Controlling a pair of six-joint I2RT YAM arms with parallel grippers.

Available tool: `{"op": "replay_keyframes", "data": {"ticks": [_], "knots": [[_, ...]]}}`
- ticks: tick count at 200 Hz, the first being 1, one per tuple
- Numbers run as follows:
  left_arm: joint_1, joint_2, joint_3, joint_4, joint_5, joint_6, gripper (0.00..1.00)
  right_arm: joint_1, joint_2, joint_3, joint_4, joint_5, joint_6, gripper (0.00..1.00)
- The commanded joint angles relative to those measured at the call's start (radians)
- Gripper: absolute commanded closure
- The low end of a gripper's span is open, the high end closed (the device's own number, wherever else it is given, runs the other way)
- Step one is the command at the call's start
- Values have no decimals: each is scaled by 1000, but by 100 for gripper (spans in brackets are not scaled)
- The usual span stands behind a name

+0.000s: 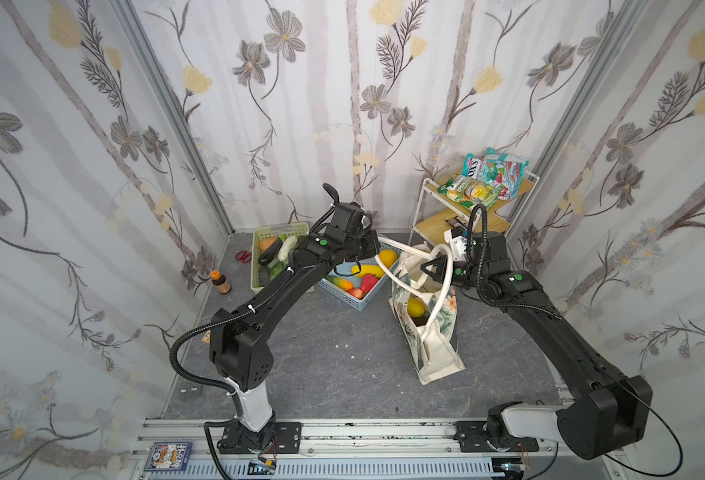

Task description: Place the food into the grocery bag and tie it

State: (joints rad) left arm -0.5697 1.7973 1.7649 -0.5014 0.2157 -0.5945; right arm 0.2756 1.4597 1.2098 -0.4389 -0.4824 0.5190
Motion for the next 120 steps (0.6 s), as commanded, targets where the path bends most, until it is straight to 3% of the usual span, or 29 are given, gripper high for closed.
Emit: {"op": "replay_keyframes", "data": {"ticks": [1,22,61,74,85,106,120], "knots": [[39,23,1,19,-199,-7,100,-27,-34,0,-101,-16,-70,100],[36,50,27,42,-56,2,100,-29,-22,-1,-57,-196,-73,100],[-43,34,12,190,249,-15,100,-15,-7,-82,170,-218,65,100],[-73,22,11,183,236,-10,100,-6,-18,-105,242,-206,103,93],[-88,15,6,168,207,-13,100,-6,-34,-124,294,-210,141,77],[-87,-5,-41,176,133,-38,100,-5,-69,-148,312,-178,172,73],[-78,-9,-63,186,113,-56,100,-6,-95,-167,301,-134,192,57]]}}
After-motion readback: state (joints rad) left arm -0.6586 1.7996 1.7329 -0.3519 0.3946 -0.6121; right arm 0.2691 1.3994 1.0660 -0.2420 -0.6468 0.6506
